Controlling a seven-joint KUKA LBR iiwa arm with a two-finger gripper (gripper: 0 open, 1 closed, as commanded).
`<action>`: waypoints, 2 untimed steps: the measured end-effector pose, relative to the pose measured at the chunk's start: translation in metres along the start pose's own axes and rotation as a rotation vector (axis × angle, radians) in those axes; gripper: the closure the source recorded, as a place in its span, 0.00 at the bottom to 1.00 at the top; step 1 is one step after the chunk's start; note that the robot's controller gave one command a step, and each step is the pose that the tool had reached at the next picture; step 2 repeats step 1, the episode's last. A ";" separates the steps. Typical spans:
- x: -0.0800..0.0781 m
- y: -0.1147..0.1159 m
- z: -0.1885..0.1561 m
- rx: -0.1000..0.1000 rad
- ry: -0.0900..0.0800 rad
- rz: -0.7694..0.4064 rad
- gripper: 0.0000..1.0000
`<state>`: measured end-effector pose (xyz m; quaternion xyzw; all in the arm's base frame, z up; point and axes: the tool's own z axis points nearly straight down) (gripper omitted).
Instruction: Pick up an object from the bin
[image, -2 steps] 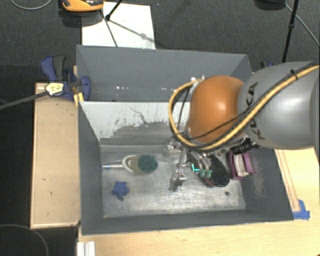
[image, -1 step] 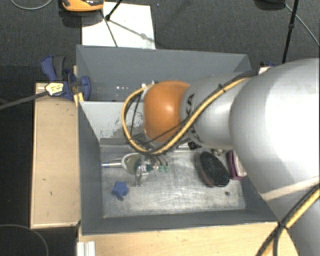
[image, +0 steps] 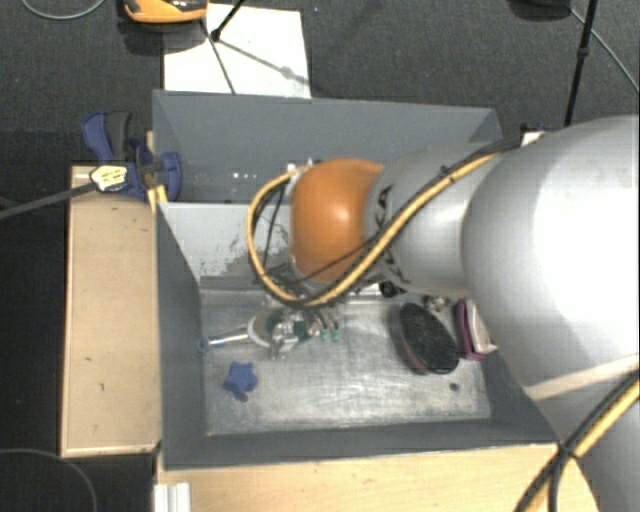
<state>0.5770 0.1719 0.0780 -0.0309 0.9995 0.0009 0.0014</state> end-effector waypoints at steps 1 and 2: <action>0.004 0.020 -0.134 -0.001 -0.008 -0.037 1.00; 0.004 0.020 -0.134 -0.001 -0.008 -0.037 1.00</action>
Offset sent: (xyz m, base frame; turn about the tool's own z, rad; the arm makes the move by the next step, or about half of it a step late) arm -0.0080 0.0187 0.1283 -0.0399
